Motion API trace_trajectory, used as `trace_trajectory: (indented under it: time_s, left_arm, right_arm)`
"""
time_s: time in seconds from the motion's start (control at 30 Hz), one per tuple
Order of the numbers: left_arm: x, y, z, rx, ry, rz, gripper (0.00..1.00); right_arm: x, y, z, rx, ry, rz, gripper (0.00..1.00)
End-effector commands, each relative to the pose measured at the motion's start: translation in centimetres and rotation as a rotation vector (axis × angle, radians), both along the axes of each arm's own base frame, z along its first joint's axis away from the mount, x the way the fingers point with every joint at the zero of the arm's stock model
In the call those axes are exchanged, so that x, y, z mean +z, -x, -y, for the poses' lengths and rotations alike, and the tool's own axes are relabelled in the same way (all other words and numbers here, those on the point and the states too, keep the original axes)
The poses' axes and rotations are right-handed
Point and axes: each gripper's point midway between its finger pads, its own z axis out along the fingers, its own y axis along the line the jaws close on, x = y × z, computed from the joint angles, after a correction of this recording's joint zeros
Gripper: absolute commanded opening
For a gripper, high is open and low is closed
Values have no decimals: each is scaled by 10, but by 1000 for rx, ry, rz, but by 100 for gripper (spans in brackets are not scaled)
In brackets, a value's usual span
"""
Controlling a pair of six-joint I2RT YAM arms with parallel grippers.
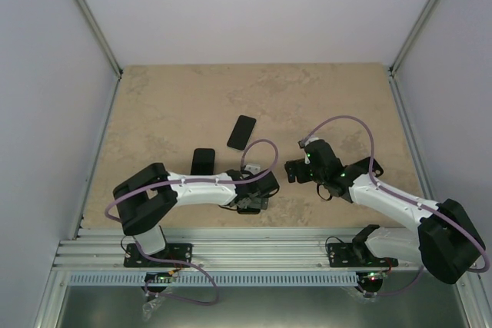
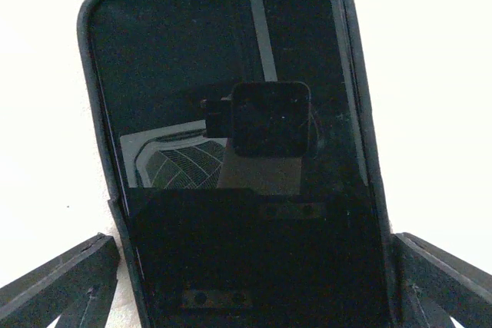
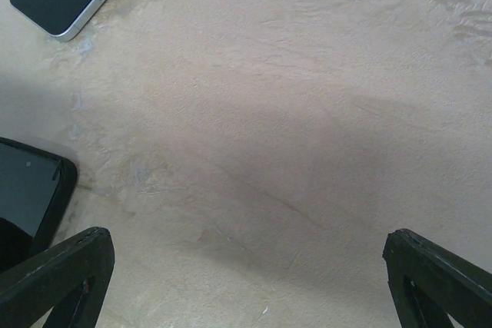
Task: Put the phone into the phone case
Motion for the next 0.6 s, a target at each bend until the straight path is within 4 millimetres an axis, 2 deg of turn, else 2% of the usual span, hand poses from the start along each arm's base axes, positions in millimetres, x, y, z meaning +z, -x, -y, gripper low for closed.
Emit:
trace_trajectory:
  time_s: [0.0, 0.17, 0.33, 0.57]
  left_arm:
    - [-12, 15, -8, -9, -14, -64, 97]
    - [-3, 25, -7, -27, 46, -96, 99]
    - [10, 31, -16, -17, 71, -94, 98]
    - [16, 35, -21, -19, 75, -102, 97]
  right_arm:
    - [-5, -1, 6, -25, 11, 3, 98]
    - [-5, -2, 4, -22, 6, 3, 98]
    - [-6, -1, 4, -20, 7, -2, 98]
    - [-10, -1, 3, -13, 11, -14, 98]
